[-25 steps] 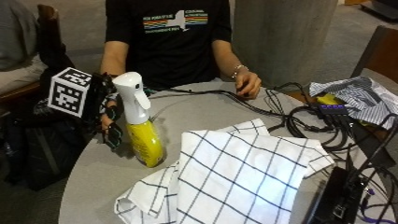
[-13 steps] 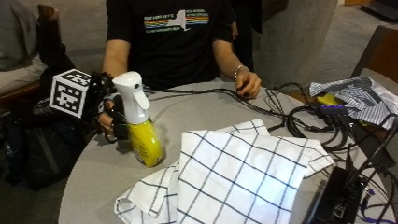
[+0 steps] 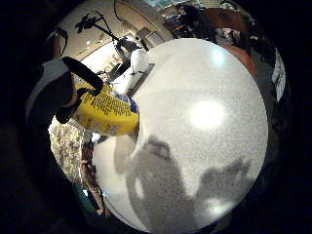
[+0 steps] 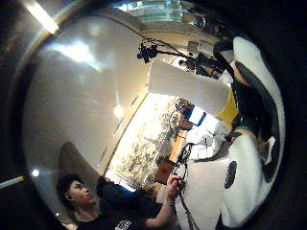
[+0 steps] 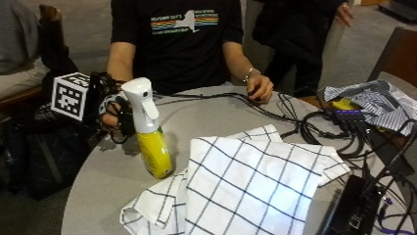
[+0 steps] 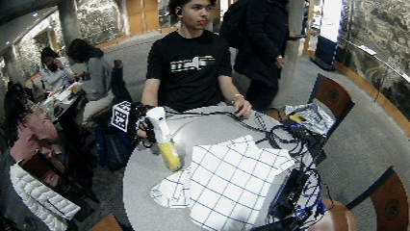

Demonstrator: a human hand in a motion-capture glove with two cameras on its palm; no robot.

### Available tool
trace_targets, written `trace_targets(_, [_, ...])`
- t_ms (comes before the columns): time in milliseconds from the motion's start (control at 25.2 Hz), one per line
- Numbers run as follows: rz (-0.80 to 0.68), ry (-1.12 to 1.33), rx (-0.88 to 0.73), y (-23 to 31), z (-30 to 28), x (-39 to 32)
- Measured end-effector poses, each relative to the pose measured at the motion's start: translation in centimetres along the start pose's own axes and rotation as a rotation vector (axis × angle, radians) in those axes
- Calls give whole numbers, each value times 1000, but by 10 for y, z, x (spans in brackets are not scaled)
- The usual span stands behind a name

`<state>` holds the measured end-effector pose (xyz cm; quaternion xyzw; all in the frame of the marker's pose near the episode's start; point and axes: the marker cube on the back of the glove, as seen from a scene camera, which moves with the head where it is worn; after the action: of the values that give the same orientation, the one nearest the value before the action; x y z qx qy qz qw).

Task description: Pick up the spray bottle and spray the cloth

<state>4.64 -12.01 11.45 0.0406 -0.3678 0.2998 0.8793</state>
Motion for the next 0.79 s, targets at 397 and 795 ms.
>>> trace_targets(397, [44,34,-135,1,4,3])
trace_targets(795, [59,74,-176,-2,7,3])
